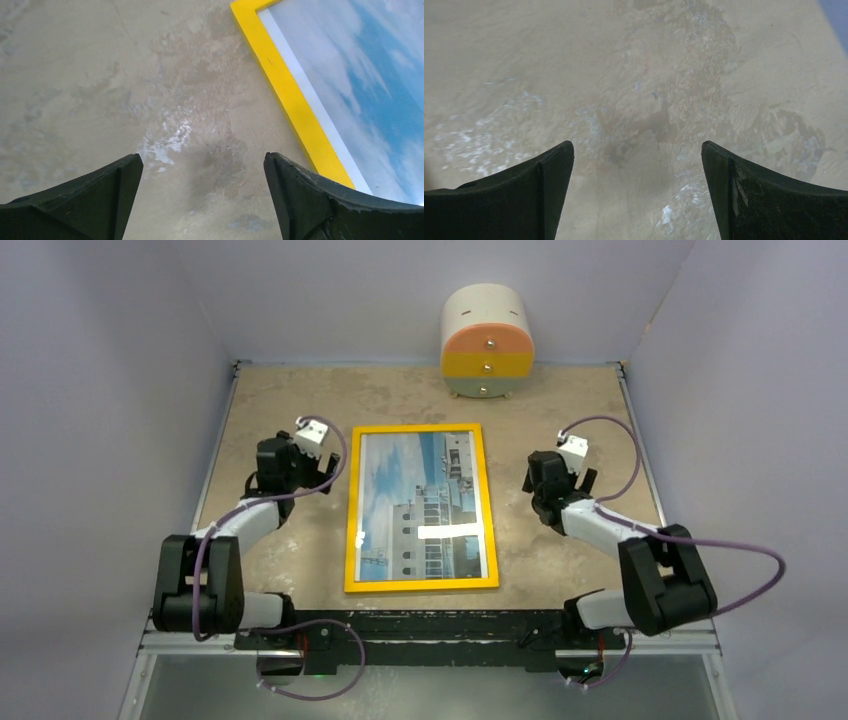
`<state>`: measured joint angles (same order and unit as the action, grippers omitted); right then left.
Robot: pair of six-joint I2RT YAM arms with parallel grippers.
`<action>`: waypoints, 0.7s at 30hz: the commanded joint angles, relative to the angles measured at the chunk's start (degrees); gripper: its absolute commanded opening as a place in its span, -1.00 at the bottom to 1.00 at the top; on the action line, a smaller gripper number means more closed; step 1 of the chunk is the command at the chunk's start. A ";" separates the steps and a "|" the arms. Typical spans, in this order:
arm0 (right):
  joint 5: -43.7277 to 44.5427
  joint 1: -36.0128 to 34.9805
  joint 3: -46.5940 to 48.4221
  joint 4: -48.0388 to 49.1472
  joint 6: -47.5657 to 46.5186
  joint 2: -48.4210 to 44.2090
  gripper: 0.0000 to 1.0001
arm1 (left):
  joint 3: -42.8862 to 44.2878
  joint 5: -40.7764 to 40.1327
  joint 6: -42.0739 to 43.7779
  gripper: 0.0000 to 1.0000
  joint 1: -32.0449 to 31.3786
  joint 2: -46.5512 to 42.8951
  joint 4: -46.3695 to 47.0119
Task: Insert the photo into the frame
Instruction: Reset both arms
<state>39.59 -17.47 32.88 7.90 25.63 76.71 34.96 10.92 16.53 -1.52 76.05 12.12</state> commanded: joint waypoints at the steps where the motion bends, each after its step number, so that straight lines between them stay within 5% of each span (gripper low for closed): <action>1: 8.75 0.24 -1.53 12.57 -7.90 1.71 0.98 | -7.89 -0.60 -6.09 1.00 0.02 3.06 22.67; 7: 5.72 0.64 -21.54 51.83 -18.44 -6.44 0.98 | -16.57 -3.00 -7.14 1.00 0.02 6.65 41.63; 12: 4.41 2.29 -21.44 63.03 -19.15 0.47 0.98 | -17.58 -4.18 -8.50 1.00 0.02 8.79 48.79; 17: 1.59 2.72 -20.96 71.69 -20.94 8.52 0.98 | -25.26 -1.36 -8.38 1.00 -0.06 18.80 73.17; 19: 0.85 2.97 -21.70 77.88 -24.11 11.30 0.98 | -23.26 -0.15 -7.02 1.00 -0.08 15.55 63.60; 21: -2.87 2.97 -22.73 81.64 -25.40 12.30 0.98 | -21.40 -1.72 -8.71 1.00 -0.02 17.86 64.57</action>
<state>40.73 -14.92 10.94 73.87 4.99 87.26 11.25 8.58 9.91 -1.52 92.95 68.64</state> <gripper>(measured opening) 0.987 0.996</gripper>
